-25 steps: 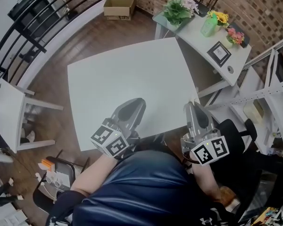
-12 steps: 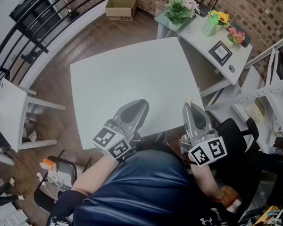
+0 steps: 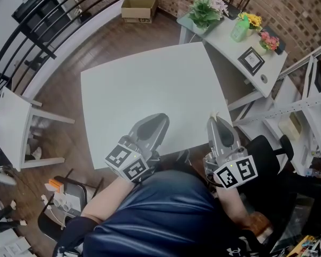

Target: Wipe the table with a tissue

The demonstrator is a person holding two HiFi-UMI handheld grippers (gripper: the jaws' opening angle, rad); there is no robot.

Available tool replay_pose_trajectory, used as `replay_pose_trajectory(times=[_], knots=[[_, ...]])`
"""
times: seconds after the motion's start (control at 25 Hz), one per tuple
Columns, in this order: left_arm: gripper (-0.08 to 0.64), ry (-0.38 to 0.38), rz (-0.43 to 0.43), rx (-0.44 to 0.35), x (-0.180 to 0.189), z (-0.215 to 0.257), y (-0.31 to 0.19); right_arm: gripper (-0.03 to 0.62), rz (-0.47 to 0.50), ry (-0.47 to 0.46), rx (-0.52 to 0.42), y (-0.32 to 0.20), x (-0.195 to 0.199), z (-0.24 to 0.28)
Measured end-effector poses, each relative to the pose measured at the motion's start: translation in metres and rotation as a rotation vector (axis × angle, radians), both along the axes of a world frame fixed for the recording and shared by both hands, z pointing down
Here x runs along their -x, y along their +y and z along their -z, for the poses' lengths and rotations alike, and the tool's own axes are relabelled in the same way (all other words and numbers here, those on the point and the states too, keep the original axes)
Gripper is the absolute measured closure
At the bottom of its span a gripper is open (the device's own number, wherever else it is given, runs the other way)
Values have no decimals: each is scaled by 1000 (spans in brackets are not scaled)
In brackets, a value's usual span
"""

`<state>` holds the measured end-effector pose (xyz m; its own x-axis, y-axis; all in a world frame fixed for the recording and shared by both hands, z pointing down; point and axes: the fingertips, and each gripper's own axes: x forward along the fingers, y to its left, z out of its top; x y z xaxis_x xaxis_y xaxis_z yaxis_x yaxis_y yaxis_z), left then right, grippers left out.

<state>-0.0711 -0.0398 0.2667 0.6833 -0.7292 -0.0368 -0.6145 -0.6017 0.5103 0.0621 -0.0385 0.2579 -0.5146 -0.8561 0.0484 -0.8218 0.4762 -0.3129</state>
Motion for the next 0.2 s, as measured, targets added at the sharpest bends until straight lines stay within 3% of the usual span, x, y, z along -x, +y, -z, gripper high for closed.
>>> replay_pose_trajectory(times=[0.2], knots=[[523, 3, -4, -1, -1, -1, -3, 565, 1, 1, 0, -2, 0, 1]])
